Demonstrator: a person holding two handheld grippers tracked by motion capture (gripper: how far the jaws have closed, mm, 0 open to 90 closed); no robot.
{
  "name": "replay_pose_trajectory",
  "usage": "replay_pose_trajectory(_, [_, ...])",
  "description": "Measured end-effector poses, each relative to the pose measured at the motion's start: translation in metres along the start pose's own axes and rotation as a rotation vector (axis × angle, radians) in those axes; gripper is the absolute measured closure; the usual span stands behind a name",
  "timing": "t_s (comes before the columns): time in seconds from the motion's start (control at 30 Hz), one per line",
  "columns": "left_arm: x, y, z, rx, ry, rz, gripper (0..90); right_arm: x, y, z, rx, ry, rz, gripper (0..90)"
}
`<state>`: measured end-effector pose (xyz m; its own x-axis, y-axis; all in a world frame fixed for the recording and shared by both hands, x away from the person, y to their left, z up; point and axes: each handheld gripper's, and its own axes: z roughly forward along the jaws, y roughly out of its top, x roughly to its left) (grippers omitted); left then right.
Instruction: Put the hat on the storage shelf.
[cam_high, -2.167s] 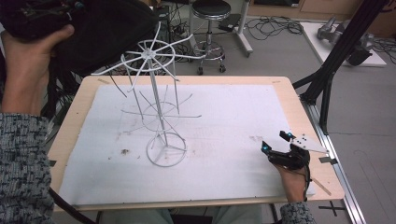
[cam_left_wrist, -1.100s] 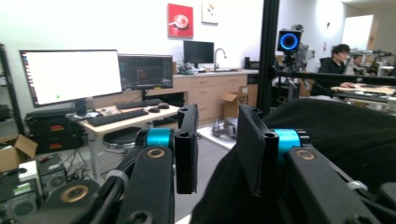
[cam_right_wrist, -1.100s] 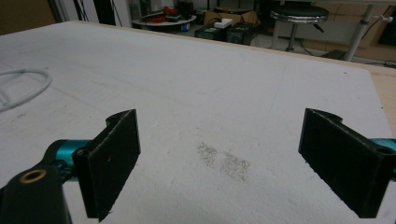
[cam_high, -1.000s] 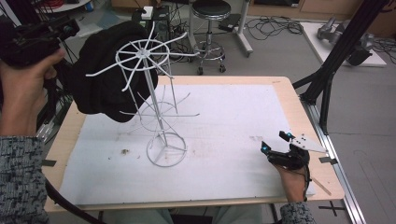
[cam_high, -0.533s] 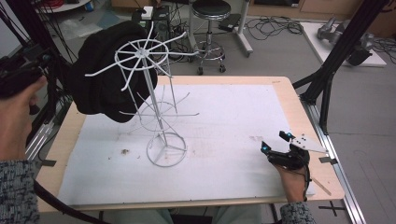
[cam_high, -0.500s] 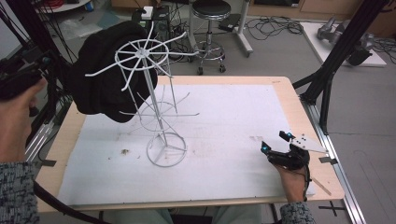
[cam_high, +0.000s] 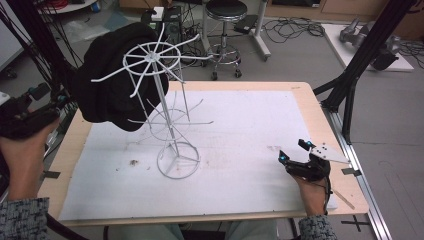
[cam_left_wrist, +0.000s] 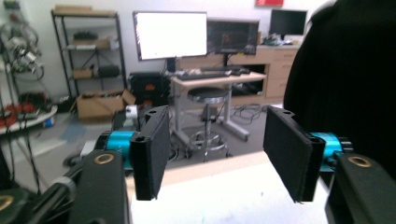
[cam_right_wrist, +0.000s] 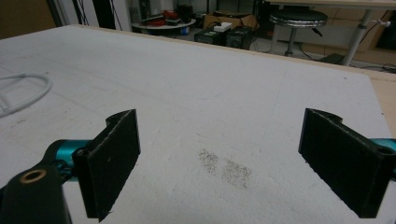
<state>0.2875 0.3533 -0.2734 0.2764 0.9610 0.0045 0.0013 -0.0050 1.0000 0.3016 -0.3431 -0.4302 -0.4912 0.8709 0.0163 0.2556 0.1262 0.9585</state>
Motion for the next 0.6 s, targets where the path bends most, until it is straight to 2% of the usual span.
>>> replay_pose_trajectory(0.13, [-0.002, -0.014, -0.002, 0.015, 0.006, -0.001, 40.2, 0.0, 0.0, 0.001, 0.0, 0.0, -0.011, 11.8])
replay_pose_trajectory(0.2, [-0.006, -0.028, -0.002, 0.047, -0.001, -0.02, 38.8, 0.0, 0.0, 0.001, -0.002, 0.001, -0.005, 11.8])
replay_pose_trajectory(0.3, [-0.012, -0.043, -0.001, 0.063, -0.006, -0.023, 38.2, 0.0, 0.0, 0.001, -0.001, 0.001, 0.001, 11.8])
replay_pose_trajectory(0.4, [-0.019, -0.055, 0.001, 0.07, -0.025, -0.035, 37.5, 0.0, 0.0, 0.001, 0.0, -0.001, -0.012, 11.8])
replay_pose_trajectory(0.47, [-0.022, -0.059, 0.001, 0.072, -0.031, -0.029, 36.7, 0.0, 0.0, 0.001, -0.001, -0.002, -0.002, 11.8])
replay_pose_trajectory(0.6, [-0.038, -0.078, 0.006, 0.085, -0.071, -0.034, 35.5, 0.0, 0.0, 0.0, 0.001, 0.0, -0.002, 11.8])
